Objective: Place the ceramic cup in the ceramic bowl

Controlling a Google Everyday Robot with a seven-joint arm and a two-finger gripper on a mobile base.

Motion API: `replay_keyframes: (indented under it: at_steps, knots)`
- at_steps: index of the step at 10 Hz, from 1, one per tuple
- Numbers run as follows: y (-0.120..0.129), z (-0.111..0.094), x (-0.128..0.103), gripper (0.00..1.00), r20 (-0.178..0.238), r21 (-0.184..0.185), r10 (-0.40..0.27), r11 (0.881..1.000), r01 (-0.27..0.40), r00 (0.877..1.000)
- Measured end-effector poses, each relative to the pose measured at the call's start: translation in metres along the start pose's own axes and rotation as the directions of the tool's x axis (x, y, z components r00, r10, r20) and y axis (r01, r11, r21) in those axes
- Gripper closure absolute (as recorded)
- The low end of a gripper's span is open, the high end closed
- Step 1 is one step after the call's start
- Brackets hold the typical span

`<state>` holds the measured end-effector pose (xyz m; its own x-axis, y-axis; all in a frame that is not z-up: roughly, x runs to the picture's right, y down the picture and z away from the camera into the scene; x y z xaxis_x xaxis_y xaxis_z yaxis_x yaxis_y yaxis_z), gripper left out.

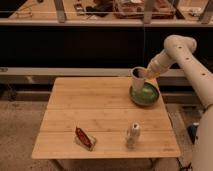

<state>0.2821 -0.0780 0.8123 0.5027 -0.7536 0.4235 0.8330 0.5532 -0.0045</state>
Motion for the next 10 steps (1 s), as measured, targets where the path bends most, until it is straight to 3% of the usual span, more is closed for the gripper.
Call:
replay_keyframes:
  at_steps: [2, 6, 9, 10]
  knots:
    - [0.019, 0.001, 0.004, 0.88, -0.015, -0.011, 0.076, 0.997, -0.076, 0.997]
    - [0.045, 0.025, -0.014, 0.49, 0.001, -0.058, 0.149, 0.987, -0.148, 0.989]
    - [0.055, 0.041, -0.020, 0.22, -0.011, -0.053, 0.176, 0.983, -0.176, 0.984]
    - [0.054, 0.045, -0.020, 0.20, -0.020, -0.048, 0.174, 0.984, -0.174, 0.985]
